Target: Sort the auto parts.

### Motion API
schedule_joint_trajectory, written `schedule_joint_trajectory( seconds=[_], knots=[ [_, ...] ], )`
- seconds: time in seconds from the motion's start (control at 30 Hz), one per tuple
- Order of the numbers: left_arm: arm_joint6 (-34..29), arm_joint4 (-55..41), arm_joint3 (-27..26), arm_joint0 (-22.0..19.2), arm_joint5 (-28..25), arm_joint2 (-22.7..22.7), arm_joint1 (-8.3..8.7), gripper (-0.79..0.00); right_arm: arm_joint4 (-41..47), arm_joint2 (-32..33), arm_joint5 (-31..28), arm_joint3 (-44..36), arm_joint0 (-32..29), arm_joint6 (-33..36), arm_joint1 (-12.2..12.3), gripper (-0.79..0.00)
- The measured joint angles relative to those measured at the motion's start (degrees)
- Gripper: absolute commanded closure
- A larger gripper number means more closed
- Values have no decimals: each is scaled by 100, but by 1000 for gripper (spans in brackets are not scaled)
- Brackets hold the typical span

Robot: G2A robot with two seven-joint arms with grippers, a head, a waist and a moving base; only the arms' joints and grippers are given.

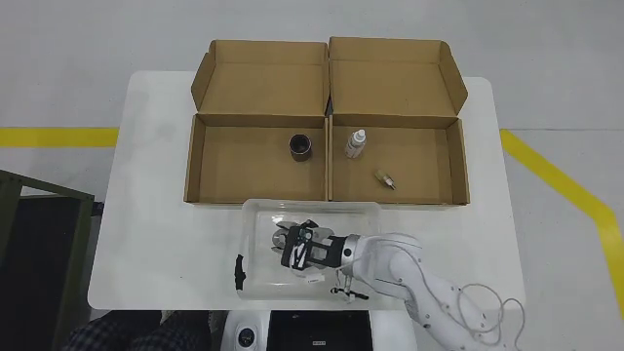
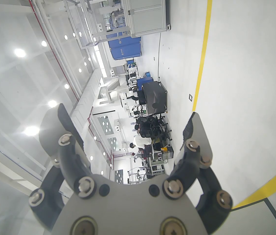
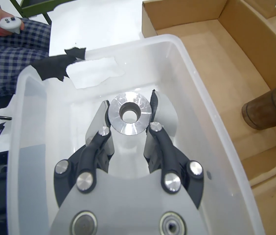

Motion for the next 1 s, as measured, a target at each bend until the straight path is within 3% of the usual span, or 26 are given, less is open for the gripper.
schedule_joint_trajectory(
  seconds=[0.43,1.0],
  knots=[
    [0,0,0,0,0,0,0,-785,1523,1042,-355,-656,-497,-142,198,0],
    [0,0,0,0,0,0,0,-785,3637,1800,-428,-540,-465,26,316,0]
  ],
)
